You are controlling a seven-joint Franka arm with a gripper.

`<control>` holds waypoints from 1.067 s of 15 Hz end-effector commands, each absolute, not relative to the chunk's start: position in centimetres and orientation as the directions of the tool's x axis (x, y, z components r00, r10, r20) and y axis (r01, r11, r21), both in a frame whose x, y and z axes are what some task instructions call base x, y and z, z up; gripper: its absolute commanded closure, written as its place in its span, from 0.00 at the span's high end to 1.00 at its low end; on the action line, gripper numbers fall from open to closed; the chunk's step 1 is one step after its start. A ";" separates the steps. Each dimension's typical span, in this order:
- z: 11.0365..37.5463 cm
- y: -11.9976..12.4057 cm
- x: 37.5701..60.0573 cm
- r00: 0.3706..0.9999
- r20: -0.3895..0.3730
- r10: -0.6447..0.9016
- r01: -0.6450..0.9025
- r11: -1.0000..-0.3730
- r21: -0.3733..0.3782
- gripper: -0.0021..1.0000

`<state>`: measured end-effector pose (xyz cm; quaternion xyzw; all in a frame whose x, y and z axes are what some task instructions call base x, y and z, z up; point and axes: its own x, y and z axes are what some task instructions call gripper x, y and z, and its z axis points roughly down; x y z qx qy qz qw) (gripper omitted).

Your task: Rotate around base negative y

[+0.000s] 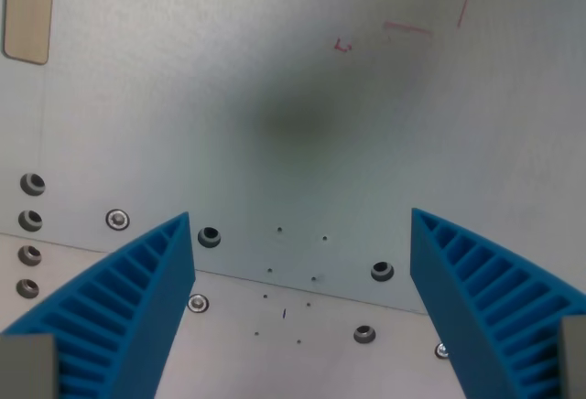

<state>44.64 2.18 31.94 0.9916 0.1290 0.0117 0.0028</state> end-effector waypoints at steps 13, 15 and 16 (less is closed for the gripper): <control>31.9 2.1 43.9 0.916 0.308 0.256 0.242 -0.967 0.085 1.00; 31.9 2.1 43.9 0.909 0.329 0.256 0.240 -0.967 0.091 1.00; 31.9 2.1 43.9 0.905 0.340 0.256 0.239 -0.967 0.094 1.00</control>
